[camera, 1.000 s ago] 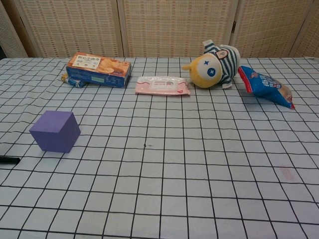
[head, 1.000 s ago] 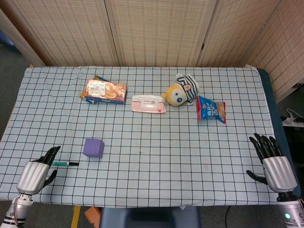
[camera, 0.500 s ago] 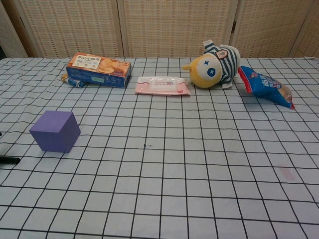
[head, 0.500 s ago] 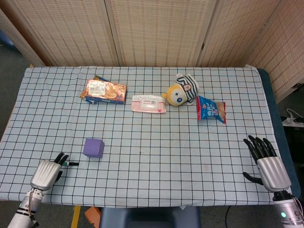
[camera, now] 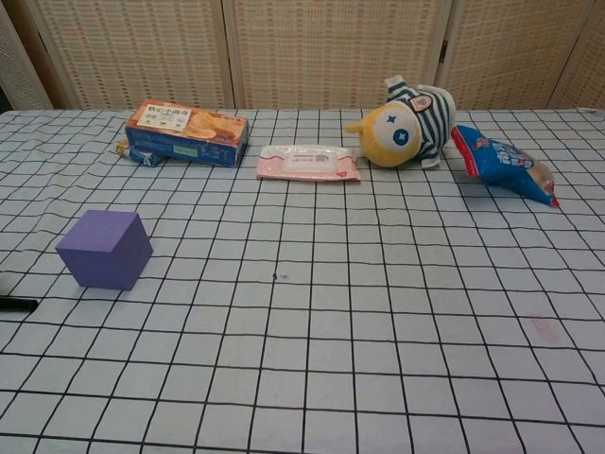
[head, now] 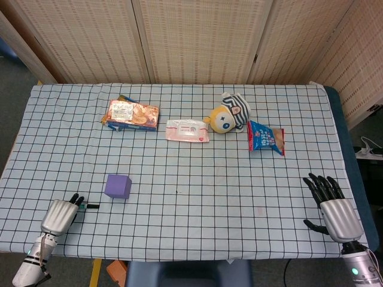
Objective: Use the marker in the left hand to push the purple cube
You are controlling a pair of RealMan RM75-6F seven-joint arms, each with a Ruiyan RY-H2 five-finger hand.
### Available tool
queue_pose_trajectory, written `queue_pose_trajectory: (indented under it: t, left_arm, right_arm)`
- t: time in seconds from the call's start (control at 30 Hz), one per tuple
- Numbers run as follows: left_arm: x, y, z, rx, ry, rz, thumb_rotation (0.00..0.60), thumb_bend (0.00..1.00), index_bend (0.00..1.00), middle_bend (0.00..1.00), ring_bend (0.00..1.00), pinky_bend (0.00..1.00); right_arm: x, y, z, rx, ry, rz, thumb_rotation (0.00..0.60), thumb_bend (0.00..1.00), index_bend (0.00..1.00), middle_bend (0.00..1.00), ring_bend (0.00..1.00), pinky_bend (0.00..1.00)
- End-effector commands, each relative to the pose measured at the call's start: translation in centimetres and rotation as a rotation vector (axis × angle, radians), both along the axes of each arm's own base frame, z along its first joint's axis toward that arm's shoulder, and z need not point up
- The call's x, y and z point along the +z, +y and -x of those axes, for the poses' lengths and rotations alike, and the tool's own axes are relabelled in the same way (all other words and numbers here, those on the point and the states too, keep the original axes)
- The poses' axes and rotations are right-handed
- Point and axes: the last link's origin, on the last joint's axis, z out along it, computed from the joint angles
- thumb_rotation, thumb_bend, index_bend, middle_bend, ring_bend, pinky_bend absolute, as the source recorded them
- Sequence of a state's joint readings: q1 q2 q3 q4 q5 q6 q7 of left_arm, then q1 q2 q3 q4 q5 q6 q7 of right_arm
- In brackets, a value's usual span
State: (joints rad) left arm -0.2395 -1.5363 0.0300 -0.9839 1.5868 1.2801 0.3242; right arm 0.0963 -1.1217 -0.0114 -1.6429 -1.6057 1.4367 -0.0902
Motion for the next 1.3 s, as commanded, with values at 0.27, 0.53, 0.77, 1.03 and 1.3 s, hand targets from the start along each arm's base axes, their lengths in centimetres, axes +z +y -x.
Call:
queue_pose_trajectory:
  t: [0.27,0.53,0.77,1.03,1.3]
  left_arm:
    - [-0.1,0.5,0.8,0.009,-0.010,-0.006,0.600,0.39,0.39,0.40,0.78,1.00]
    - [-0.2,0.8,1.2,0.016,0.002,-0.020,0.600,0.40,0.48,0.48,0.77,1.00]
    - [-0.1,1.0,1.5,0.023,0.010,-0.031,0.600,0.44,0.53,0.53,0.77,1.00]
    - [0.8,1.5,0.8,-0.023,-0.057,-0.095,0.600,0.55,0.67,0.67,0.81,1.00]
    - [3.4,4.4,0.3,-0.099,-0.143,-0.147,0.600,0.66,0.78,0.79,0.83,1.00]
  right_arm:
    - [-0.3,0.1,-0.1,-0.002,0.002,-0.018,0.600,0.00,0.00,0.00,0.00,0.00]
    - [-0.3,0.2,-0.2,-0.001,0.000,-0.029,0.600,0.00,0.00,0.00,0.00,0.00]
    - [-0.4,0.3,-0.2,-0.005,0.002,-0.036,0.600,0.00,0.00,0.00,0.00,0.00]
    - [-0.5,0.1,-0.2,-0.005,0.004,-0.039,0.600,0.00,0.00,0.00,0.00,0.00]
    - [-0.5,0.1,-0.2,-0.013,0.010,-0.038,0.600,0.00,0.00,0.00,0.00,0.00]
